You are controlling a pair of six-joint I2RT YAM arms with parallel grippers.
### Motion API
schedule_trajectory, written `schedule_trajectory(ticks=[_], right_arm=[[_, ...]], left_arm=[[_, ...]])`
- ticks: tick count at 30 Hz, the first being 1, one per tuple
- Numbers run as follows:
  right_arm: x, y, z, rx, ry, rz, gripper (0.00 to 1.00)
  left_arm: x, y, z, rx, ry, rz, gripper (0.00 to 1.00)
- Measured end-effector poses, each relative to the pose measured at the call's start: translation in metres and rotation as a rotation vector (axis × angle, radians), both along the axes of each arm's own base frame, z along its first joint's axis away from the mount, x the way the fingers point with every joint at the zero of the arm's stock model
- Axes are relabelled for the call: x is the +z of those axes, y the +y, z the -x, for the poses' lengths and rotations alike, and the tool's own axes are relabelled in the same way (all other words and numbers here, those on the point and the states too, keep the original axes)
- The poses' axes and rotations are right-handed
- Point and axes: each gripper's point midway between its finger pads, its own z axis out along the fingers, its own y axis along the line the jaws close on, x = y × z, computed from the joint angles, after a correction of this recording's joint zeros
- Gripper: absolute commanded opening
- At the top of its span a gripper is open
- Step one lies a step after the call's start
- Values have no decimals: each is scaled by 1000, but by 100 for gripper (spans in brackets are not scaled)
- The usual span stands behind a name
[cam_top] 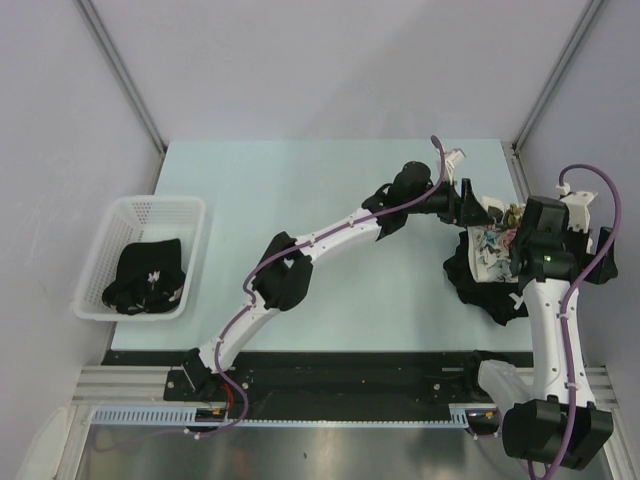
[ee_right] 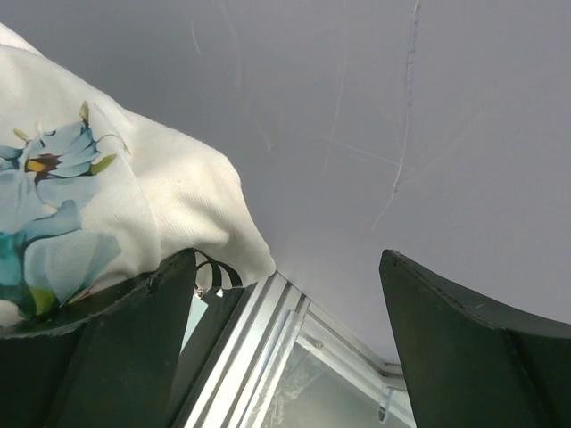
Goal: Fold and stack the t-shirts
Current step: Put the neatly folded tshirt into the corner of the board with both arms
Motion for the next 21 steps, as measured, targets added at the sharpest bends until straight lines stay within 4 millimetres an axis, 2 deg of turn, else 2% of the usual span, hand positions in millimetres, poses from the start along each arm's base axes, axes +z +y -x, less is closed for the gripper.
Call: schedule_trajectory(ticks=[4, 8, 14, 18, 21], right_arm=[[13, 1, -6, 7, -4, 19, 91], [43, 7, -17, 42, -76, 38, 91], [83, 17, -32, 91, -181, 50, 92], [89, 25, -43, 123, -202, 33, 91], [84, 30, -53, 144, -197, 10, 91]], left_arm=[[1, 1, 0, 1, -3, -2, 87], [6, 2, 0, 9, -15, -1, 95], [14, 10, -1, 32, -48, -24, 99], [24, 19, -2, 50, -76, -36, 99], [29, 30, -5, 77, -98, -55, 100]])
